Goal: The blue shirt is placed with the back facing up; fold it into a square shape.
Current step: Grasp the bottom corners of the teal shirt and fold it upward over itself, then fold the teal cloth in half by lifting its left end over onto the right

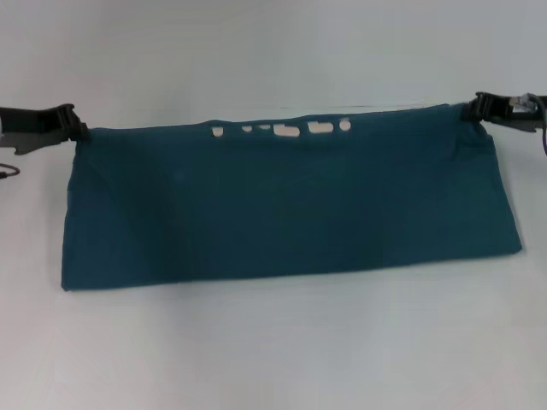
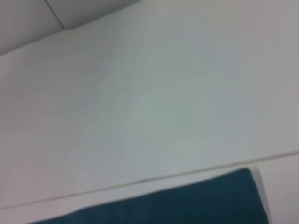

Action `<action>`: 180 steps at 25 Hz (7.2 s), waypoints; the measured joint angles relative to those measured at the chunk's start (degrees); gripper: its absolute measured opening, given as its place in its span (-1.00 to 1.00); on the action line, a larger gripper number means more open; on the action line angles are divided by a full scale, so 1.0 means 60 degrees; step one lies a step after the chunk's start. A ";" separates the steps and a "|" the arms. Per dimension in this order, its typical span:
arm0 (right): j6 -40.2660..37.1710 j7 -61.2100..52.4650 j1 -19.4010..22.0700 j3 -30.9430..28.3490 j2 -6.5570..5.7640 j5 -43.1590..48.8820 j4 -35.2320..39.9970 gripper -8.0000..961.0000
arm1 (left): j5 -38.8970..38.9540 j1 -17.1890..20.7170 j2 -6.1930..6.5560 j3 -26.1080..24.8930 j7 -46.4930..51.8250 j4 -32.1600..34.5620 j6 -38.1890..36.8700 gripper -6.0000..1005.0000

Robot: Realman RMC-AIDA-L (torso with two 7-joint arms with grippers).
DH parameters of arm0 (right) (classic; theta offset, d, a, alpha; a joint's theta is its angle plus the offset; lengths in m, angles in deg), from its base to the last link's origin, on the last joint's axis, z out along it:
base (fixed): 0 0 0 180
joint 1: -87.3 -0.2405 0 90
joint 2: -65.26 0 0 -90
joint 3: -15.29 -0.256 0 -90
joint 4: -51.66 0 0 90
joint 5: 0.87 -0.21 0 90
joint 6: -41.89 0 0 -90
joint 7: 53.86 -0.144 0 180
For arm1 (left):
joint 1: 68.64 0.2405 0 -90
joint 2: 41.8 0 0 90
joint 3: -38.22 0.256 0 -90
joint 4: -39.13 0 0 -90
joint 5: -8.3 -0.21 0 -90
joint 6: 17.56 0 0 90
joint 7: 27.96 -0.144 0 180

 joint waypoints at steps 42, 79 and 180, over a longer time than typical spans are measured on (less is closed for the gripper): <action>-0.0249 -0.0583 -0.0725 0.0395 -0.0976 -0.0146 -0.0355 -0.15 | 0.0792 0.0051 -0.0118 0.0081 0.0819 -0.0211 0.1361 -0.38; -0.7451 0.3780 0.4281 -0.0986 -0.0752 -0.6013 -0.0599 0.43 | 0.4751 0.4156 -0.0805 -0.1221 0.1378 -0.0918 -0.2411 0.26; -0.6848 0.3720 0.4469 -0.1412 -0.0855 -0.6022 -0.0858 0.42 | 0.4235 0.3353 -0.0719 -0.0863 0.1391 -0.1485 -0.1111 0.26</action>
